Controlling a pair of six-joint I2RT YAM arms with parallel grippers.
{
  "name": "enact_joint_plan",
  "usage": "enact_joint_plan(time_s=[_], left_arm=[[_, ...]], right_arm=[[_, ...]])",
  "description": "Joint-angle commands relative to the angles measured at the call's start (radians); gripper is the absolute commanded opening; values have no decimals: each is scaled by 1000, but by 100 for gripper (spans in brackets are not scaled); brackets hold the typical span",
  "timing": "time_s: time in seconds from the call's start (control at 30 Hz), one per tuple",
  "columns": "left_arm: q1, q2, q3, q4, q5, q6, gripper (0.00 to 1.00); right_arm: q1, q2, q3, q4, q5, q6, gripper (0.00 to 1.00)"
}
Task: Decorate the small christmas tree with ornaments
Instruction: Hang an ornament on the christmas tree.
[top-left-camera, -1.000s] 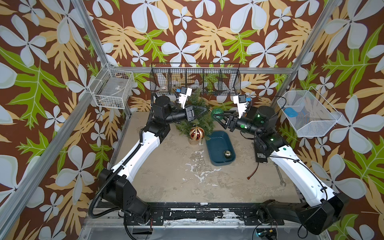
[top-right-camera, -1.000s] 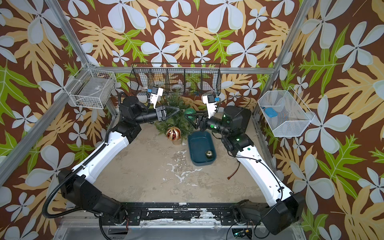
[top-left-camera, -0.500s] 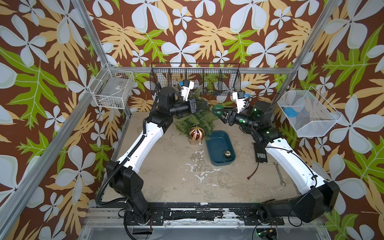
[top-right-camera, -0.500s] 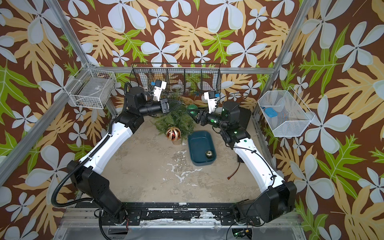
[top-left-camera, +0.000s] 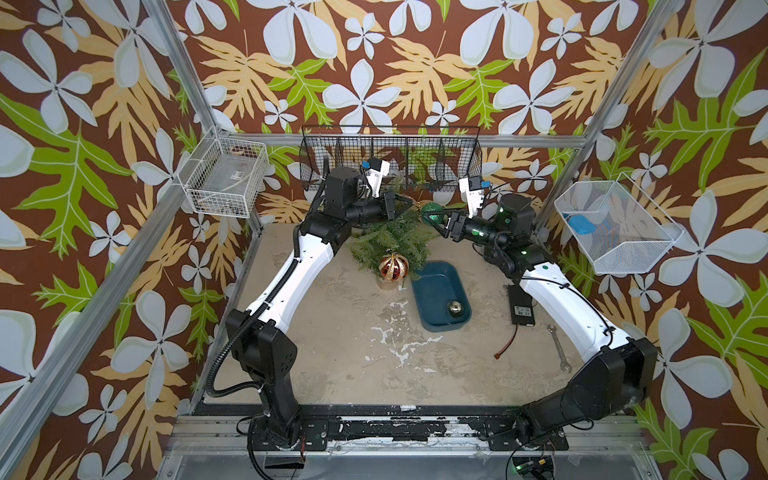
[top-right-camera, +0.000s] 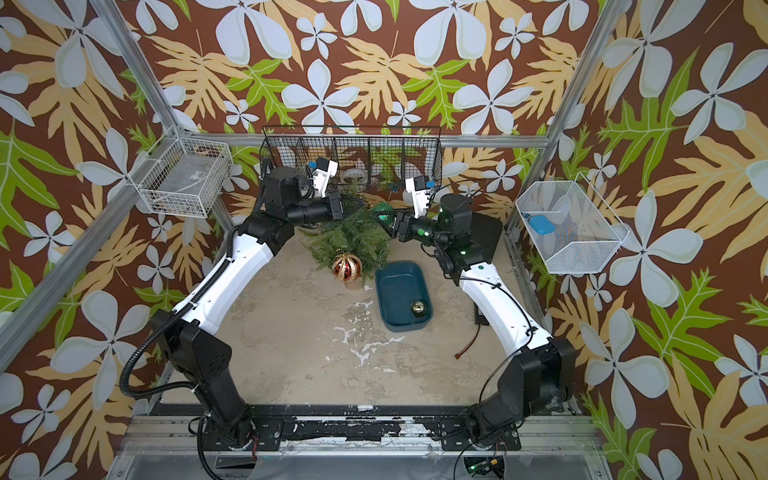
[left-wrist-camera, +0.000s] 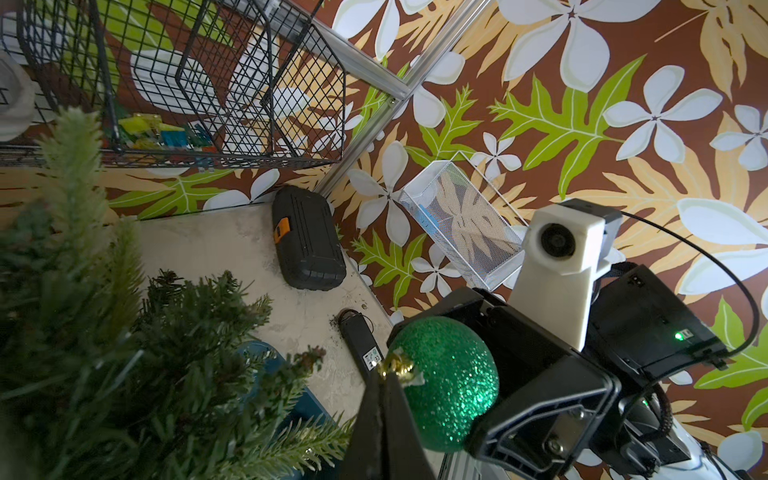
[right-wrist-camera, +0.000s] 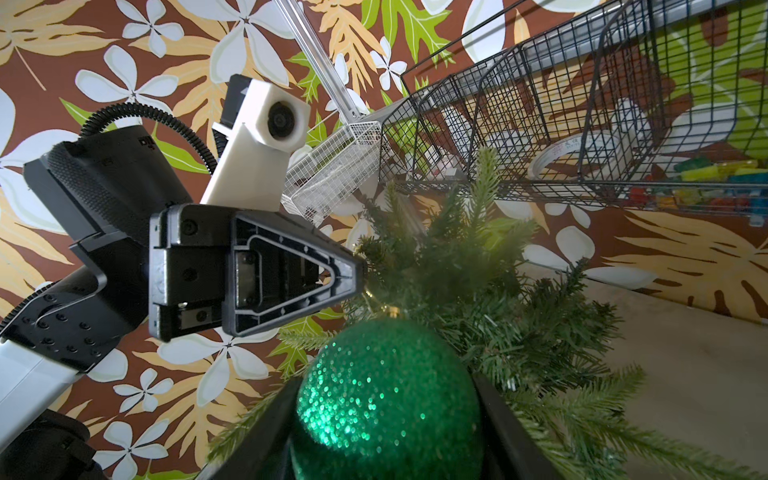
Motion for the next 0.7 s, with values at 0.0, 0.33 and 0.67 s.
enact_joint_plan(time_s=[0.0, 0.33, 0.67], left_arm=[[-2, 6, 15, -19, -38, 8, 0], [-1, 25, 52, -41, -79, -5, 0], [-1, 35, 49, -54, -94, -7, 0]], right_arm=[[-1, 24, 22, 41, -16, 23, 55], [-2, 91, 70, 56, -33, 48, 55], [-4, 102, 79, 54, -43, 49, 55]])
